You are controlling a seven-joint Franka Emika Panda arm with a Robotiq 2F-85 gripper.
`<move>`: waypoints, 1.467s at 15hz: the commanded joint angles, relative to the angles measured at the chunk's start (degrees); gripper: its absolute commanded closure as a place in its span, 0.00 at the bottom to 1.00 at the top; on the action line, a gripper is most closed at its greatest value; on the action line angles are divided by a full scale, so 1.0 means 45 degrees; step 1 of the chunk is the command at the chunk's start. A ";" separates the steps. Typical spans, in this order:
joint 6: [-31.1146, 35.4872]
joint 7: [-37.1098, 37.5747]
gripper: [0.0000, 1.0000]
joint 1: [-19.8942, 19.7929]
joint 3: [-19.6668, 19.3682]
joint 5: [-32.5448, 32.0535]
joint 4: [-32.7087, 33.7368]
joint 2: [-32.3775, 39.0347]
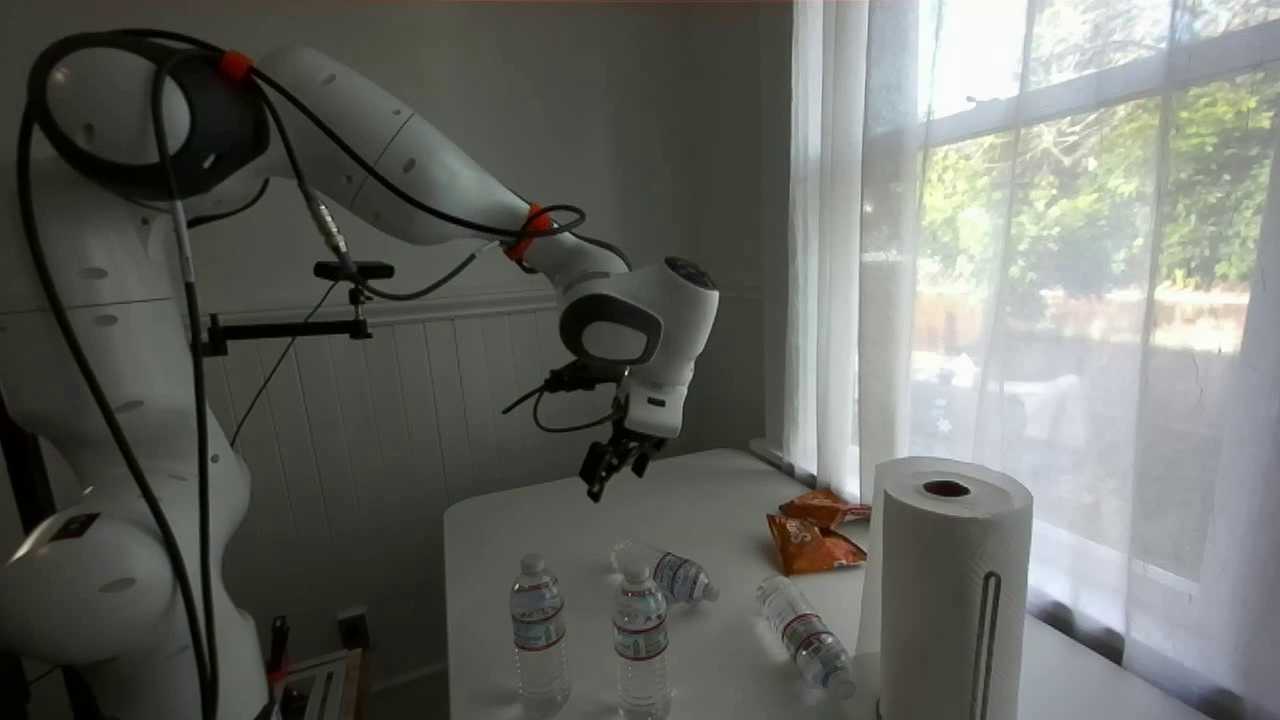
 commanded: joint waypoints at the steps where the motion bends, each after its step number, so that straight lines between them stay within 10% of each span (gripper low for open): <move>1: 0.0424 0.1091 0.00 0.0298 0.0171 -0.1745 0.1082 0.1013; 8: 0.1137 0.2595 0.00 0.1000 0.0055 -0.4254 0.2621 0.3031; 22: 0.0932 0.1576 0.00 0.0730 -0.0415 -0.3285 0.3550 0.5121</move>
